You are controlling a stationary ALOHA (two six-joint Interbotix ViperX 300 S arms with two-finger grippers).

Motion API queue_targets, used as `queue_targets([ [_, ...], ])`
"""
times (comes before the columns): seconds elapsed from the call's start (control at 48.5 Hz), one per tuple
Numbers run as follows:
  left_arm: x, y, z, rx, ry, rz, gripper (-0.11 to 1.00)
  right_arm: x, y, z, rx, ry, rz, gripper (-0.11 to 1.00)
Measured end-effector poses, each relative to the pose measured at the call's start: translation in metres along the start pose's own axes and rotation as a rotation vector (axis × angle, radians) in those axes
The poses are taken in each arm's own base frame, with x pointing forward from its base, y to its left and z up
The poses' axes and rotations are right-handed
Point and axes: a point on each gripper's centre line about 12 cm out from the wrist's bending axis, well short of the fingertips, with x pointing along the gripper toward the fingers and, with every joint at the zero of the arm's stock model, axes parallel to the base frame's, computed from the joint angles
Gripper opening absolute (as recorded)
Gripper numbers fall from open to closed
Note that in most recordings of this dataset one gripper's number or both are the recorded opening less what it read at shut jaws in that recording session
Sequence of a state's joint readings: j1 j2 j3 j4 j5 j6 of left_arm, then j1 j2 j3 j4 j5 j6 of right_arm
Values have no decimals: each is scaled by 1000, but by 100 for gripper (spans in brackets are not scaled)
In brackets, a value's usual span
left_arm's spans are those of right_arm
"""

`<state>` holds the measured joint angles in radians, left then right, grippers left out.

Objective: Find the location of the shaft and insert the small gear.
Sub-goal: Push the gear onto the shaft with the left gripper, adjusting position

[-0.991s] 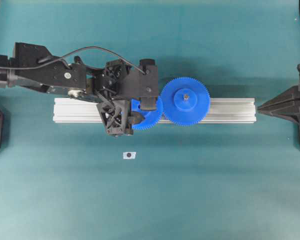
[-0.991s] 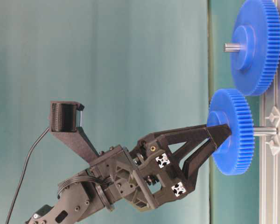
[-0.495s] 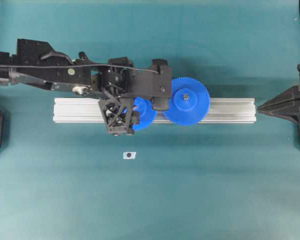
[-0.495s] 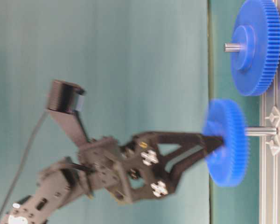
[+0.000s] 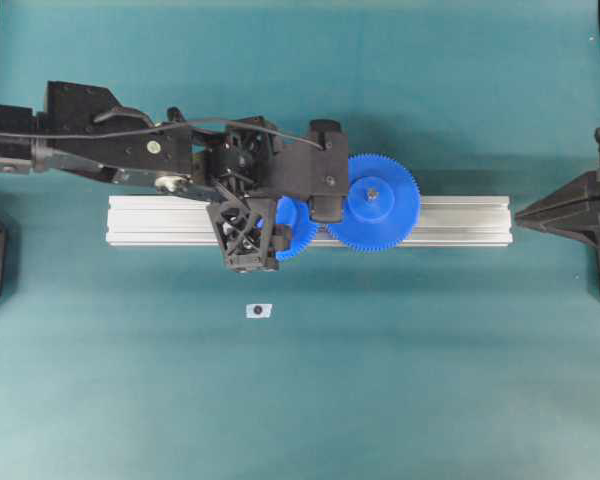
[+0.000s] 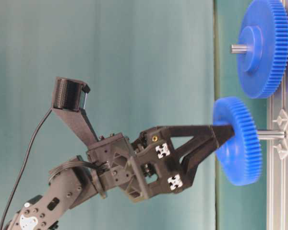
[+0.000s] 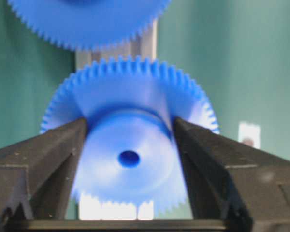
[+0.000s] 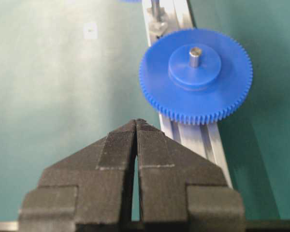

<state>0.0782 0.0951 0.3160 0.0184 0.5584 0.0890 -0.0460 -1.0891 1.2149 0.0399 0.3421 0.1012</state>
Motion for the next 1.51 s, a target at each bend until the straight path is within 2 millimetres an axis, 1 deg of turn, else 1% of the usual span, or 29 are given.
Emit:
queue_targets([
  [0.165, 6, 0, -4, 2, 17, -2, 72, 0, 0, 0, 0, 0, 0, 2],
  [0.433, 13, -2, -22, -2, 64, -7, 72, -1, 0, 0, 0, -3, 0, 2],
  [0.578, 8, -3, -25, -2, 76, -8, 72, -1, 0, 0, 1, -3, 1, 2],
  [0.743, -3, -2, -29, 1, 99, -9, 72, -1, 0, 0, 0, -3, 0, 2],
  [0.929, -5, -3, -28, 3, 96, -9, 72, 0, 0, -2, 0, 2, 0, 2],
  [1.176, 5, -4, -25, 8, 93, -11, 72, 0, 0, -2, 2, 3, 0, 2],
  [1.507, 2, -4, -29, 9, 127, -14, 72, 0, 0, -2, 28, 3, 0, 2],
])
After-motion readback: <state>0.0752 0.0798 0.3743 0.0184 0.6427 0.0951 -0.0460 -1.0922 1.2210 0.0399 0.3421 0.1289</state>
